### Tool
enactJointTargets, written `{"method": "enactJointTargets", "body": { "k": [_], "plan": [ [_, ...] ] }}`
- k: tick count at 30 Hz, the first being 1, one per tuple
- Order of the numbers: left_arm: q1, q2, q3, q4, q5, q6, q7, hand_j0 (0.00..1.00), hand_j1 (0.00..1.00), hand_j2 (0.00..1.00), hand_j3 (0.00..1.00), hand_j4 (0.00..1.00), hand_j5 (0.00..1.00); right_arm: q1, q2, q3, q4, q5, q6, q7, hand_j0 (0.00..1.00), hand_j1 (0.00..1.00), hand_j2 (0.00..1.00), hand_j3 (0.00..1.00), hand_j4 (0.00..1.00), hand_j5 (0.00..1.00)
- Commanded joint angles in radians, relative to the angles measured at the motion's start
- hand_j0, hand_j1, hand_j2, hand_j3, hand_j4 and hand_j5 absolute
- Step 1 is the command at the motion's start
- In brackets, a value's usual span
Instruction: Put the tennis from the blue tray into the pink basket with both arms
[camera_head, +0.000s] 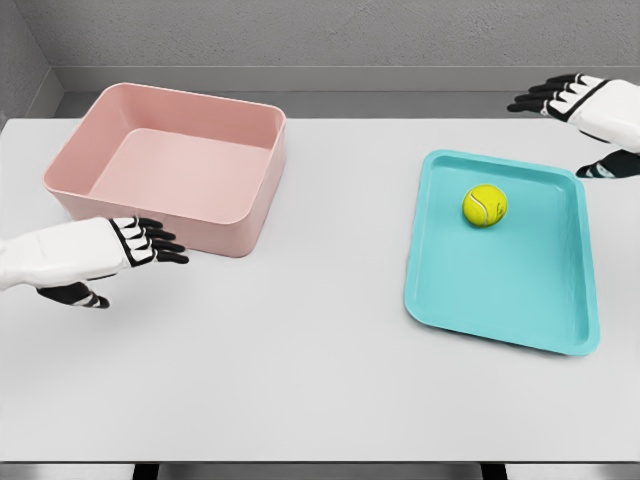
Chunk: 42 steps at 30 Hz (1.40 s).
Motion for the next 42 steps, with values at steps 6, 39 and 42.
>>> {"method": "enactJointTargets", "body": {
  "k": [6,39,42],
  "plan": [
    [0.0,0.001,-0.002,0.002,0.005,0.001,-0.002,1.0,1.0,1.0,1.0,1.0,1.0,-0.049,0.001,0.013,0.008,-0.003,0.003,-0.001,1.0,1.0,1.0,1.0,1.0,1.0],
    [0.002,0.003,-0.003,0.002,0.003,0.001,-0.007,1.0,1.0,1.0,1.0,1.0,1.0,-0.152,0.065,0.345,0.196,-0.194,0.003,-0.001,1.0,1.0,1.0,1.0,1.0,1.0],
    [0.002,0.003,-0.003,0.002,0.003,0.001,-0.019,1.0,1.0,1.0,1.0,1.0,1.0,-0.15,0.065,0.345,0.225,-0.194,0.003,-0.001,1.0,1.0,1.0,1.0,1.0,1.0]
  ]
}}
